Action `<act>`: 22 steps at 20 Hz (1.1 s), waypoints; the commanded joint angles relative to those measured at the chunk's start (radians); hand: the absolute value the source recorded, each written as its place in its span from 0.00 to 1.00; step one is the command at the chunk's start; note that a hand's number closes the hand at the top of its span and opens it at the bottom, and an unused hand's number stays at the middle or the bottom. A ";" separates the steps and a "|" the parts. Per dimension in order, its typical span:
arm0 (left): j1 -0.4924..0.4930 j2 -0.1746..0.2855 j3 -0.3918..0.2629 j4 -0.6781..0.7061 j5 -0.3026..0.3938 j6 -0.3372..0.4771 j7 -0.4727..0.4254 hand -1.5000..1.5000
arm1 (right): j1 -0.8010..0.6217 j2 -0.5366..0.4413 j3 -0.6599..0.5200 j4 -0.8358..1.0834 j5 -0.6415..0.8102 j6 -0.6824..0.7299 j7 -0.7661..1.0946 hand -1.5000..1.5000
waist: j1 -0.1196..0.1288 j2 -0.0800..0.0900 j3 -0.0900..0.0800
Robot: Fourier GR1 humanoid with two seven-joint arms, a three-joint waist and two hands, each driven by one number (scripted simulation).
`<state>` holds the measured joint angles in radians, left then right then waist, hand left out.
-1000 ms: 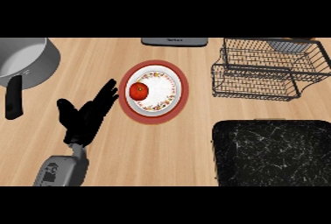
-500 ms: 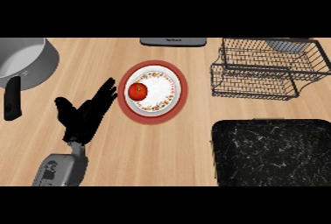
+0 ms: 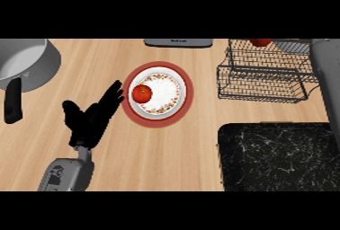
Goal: Pick the bell pepper from the tray and place it in the tiered basket
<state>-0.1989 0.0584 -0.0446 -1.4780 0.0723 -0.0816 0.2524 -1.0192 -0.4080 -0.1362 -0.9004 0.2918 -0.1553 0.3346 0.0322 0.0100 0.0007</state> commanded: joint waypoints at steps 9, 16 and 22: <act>0.021 0.019 0.016 0.014 -0.013 -0.011 -0.037 0.50 | -0.159 0.082 -0.075 0.234 0.032 -0.262 -0.278 0.00 | -0.007 -0.002 -0.001; 0.038 0.056 0.065 0.014 0.027 -0.041 -0.033 0.50 | -0.092 -0.044 -0.205 0.159 -0.054 -0.294 -0.141 0.00 | -0.039 -0.013 -0.001; 0.059 0.030 0.055 -0.018 0.022 -0.007 0.005 0.50 | 0.131 -0.205 -0.231 -0.020 -0.123 -0.074 -0.095 0.00 | -0.066 -0.023 -0.001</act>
<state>-0.1636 0.0739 -0.0060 -1.4773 0.0775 -0.0805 0.2391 -1.0158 -0.5366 -0.3409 -0.8096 0.2197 -0.3347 0.2188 -0.0168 -0.0060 -0.0001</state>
